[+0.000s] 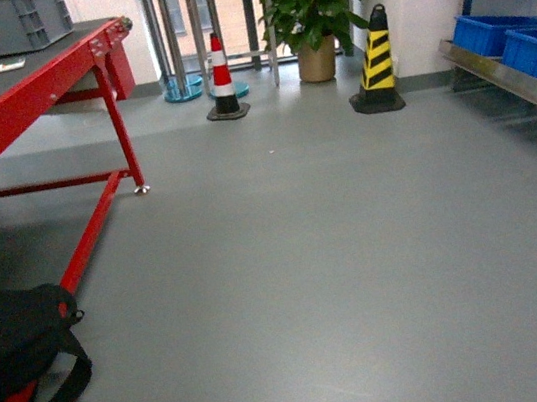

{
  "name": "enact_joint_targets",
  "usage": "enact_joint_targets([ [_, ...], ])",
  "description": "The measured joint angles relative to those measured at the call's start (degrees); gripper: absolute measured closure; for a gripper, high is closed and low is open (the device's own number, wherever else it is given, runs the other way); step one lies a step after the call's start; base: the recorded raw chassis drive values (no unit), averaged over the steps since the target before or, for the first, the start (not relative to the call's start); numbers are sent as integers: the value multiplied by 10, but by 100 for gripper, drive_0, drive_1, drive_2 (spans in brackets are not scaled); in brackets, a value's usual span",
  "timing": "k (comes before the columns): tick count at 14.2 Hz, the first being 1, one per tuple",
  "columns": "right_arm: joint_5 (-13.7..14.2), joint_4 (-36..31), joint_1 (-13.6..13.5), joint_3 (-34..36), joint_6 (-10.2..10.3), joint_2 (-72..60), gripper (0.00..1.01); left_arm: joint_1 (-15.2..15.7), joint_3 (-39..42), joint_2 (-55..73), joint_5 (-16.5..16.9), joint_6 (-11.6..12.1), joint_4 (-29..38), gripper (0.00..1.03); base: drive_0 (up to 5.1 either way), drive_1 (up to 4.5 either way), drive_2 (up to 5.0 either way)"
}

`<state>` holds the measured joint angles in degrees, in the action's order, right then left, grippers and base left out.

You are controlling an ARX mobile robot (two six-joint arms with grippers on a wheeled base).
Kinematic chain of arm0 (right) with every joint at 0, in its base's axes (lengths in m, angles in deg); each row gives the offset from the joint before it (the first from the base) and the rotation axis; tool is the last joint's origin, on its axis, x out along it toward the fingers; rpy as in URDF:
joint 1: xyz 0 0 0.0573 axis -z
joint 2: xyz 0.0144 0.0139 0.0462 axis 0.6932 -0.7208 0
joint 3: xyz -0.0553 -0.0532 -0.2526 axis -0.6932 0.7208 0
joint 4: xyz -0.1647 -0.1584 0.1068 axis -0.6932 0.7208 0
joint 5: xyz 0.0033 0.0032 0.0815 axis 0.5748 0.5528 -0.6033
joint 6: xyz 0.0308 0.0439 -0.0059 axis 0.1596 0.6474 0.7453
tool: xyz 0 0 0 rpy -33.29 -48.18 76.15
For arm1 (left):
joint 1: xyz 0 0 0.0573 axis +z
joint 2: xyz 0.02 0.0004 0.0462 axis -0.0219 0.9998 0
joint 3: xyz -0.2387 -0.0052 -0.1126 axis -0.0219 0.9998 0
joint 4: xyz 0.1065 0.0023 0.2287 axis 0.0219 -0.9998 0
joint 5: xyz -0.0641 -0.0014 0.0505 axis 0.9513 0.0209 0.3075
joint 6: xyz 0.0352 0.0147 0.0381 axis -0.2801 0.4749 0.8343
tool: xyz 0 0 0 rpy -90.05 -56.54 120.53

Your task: Sort blue parts and orange caps into right shelf containers

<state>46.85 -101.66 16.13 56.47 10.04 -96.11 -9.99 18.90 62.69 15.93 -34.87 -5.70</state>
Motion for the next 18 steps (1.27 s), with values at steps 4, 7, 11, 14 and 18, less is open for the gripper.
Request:
enact_joint_targets([
  [4,0,1,0,0,0,2,61,0,0,-1,0,0,0,44,-136,-136,-136],
  [7,0,1,0,0,0,2,61,0,0,-1,0,0,0,44,-121,-121,-121],
  [11,0,0,0,0,0,2,61,0,0,-1,0,0,1,44,-126,-126,-126],
  [14,0,1,0,0,0,2,61,0,0,-1,0,0,0,44,-124,-124,-124],
  [18,2,1,0,0,0,2,61,0,0,-1,0,0,-1,44,-132,-132,-132],
])
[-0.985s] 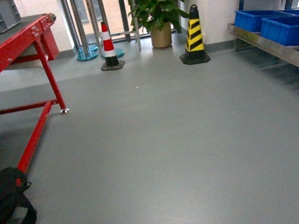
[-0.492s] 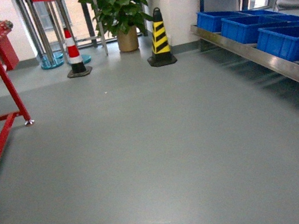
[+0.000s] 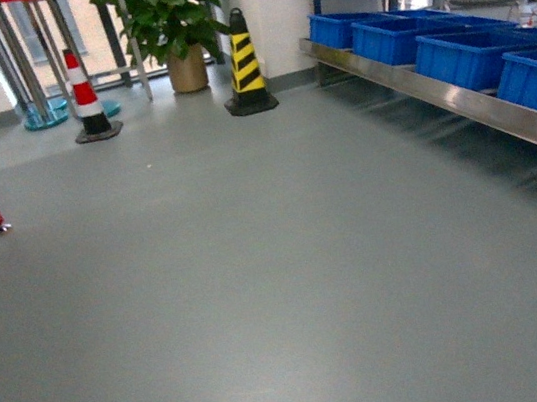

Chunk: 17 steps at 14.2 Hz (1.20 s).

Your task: Sort blue parts and orange caps into right shelf containers

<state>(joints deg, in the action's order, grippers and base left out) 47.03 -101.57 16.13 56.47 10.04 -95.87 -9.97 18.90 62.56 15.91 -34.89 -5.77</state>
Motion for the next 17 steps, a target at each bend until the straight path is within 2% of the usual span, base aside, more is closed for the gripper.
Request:
enact_joint_targets([
  [17,-1,0,0,0,0,0,61,0,0,-1,0,0,0,44,-134,-134,-134],
])
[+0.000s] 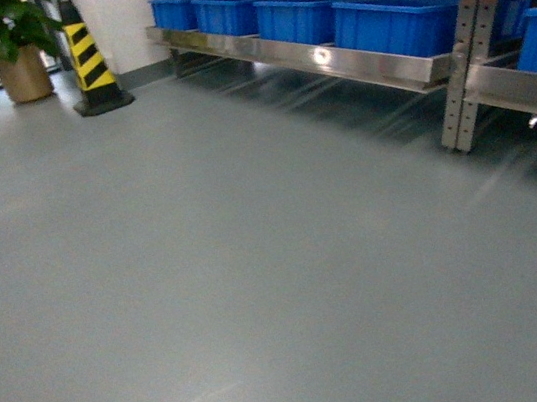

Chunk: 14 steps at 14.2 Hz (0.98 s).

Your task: Sort blue parts and orange caps into right shelf containers

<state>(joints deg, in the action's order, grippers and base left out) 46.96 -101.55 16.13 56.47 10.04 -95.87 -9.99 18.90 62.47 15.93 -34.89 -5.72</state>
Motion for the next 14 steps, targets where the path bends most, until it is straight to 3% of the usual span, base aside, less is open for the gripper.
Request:
enact_joint_targets([
  [14,0,0,0,0,0,0,61,0,0,0,1,0,0,44,-142,-142,-142],
])
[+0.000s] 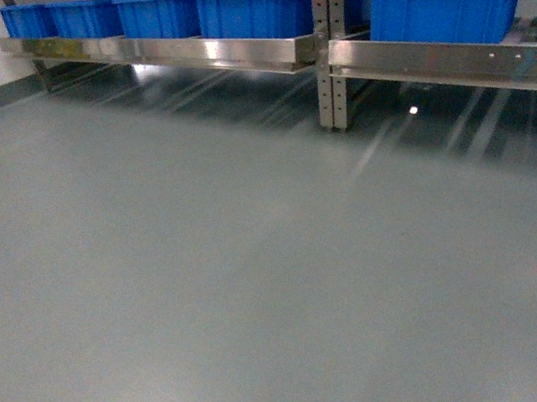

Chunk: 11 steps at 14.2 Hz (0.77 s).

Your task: Sort blue parts and orange caps into right shelf containers

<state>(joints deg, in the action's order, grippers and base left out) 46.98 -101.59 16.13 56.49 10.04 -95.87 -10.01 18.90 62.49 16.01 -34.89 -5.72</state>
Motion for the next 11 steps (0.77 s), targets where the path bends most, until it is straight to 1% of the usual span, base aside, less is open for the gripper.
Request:
enact_joint_targets([
  [11,0,0,0,0,0,0,61,0,0,0,0,0,0,44,-144,-144,-144],
])
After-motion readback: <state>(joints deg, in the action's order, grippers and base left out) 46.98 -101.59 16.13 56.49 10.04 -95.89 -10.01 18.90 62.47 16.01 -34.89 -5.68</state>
